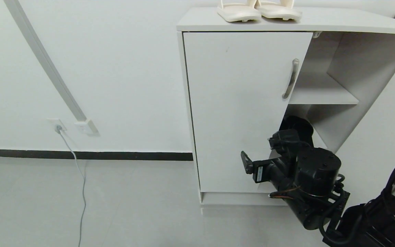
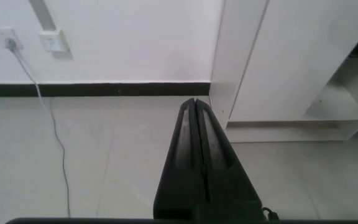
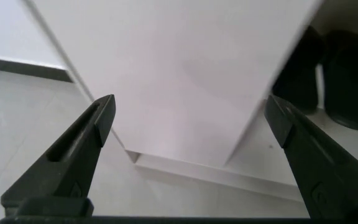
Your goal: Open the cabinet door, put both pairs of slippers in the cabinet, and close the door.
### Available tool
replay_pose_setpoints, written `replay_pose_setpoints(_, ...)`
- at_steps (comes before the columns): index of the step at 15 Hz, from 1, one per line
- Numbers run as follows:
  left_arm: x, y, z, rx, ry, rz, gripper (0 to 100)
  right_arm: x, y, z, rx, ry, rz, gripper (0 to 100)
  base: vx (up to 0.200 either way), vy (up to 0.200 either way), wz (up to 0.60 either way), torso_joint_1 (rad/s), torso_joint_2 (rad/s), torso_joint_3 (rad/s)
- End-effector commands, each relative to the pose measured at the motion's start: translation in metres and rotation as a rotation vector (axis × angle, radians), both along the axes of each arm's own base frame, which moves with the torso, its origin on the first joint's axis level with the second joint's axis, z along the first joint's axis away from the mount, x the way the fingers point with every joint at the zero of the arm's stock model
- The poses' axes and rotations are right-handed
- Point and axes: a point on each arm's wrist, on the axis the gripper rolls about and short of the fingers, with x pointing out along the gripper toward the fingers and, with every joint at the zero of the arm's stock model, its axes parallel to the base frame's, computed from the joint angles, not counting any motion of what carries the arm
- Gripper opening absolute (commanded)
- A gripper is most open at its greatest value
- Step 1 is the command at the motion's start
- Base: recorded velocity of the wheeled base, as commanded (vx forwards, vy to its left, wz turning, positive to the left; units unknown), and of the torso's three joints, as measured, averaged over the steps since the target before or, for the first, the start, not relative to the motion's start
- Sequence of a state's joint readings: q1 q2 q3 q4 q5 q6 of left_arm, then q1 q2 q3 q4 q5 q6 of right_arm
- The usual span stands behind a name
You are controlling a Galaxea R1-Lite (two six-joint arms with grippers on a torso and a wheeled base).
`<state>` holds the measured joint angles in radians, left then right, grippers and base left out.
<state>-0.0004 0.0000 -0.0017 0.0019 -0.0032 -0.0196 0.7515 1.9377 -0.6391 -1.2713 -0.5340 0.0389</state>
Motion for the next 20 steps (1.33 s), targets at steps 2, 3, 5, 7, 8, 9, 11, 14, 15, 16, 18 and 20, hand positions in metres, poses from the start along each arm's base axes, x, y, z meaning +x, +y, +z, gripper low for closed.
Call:
replay_pose_setpoints(2, 0.000, 0.000, 0.000, -0.002, 0.000, 0.002, 0, 0.001, 0.000, 0.000, -0.002, 0.000, -0.003, 100, 0.000, 0.000, 0.00, 0.000, 0.00, 0.000)
replay_pose_setpoints(3, 0.000, 0.000, 0.000, -0.002, 0.000, 0.002, 0, 0.001, -0.001, -0.001, -0.004, 0.002, -0.004, 100, 0.000, 0.000, 0.00, 0.000, 0.00, 0.000)
replay_pose_setpoints(5, 0.000, 0.000, 0.000, -0.002, 0.000, 0.002, 0, -0.001, -0.002, -0.003, -0.017, 0.006, 0.001, 100, 0.000, 0.000, 0.00, 0.000, 0.00, 0.000)
replay_pose_setpoints(7, 0.000, 0.000, 0.000, -0.002, 0.000, 0.002, 0, -0.002, -0.002, -0.003, -0.041, -0.013, 0.004, 100, 0.000, 0.000, 0.00, 0.000, 0.00, 0.000)
replay_pose_setpoints(8, 0.000, 0.000, 0.000, -0.002, 0.000, 0.002, 0, -0.002, -0.003, -0.007, -0.060, -0.014, 0.005, 100, 0.000, 0.000, 0.00, 0.000, 0.00, 0.000)
replay_pose_setpoints(9, 0.000, 0.000, 0.000, -0.002, 0.000, 0.002, 0, -0.002, -0.003, -0.008, -0.061, -0.015, 0.005, 100, 0.000, 0.000, 0.00, 0.000, 0.00, 0.000)
replay_pose_setpoints(11, 0.000, 0.000, 0.000, -0.002, 0.000, 0.002, 0, -0.002, -0.002, -0.010, -0.059, -0.021, 0.006, 100, 0.000, 0.000, 0.00, 0.000, 0.00, 0.000)
replay_pose_setpoints(14, 0.000, 0.000, 0.000, 0.000, 0.001, 0.001, 0, -0.001, -0.001, -0.011, -0.059, -0.026, 0.009, 100, 0.000, 0.000, 0.00, 0.000, 0.00, 0.000)
replay_pose_setpoints(15, 0.000, 0.000, 0.000, 0.000, 0.000, 0.001, 0, -0.001, -0.001, -0.011, -0.060, -0.029, 0.009, 100, 0.000, 0.000, 0.00, 0.000, 0.00, 0.000)
replay_pose_setpoints(16, 0.000, 0.000, 0.000, 0.000, 0.003, 0.002, 0, -0.001, -0.001, -0.010, -0.056, -0.035, 0.009, 100, 0.000, 0.000, 0.00, 0.000, 0.00, 0.000)
replay_pose_setpoints(18, 0.000, 0.000, 0.000, 0.000, 0.000, 0.001, 0, -0.001, -0.001, -0.010, -0.055, -0.036, 0.009, 100, 0.000, 0.000, 0.00, 0.000, 0.00, 0.000)
replay_pose_setpoints(20, 0.000, 0.000, 0.000, 0.000, 0.000, 0.002, 0, -0.001, -0.001, -0.010, -0.054, -0.038, 0.009, 100, 0.000, 0.000, 0.00, 0.000, 0.00, 0.000)
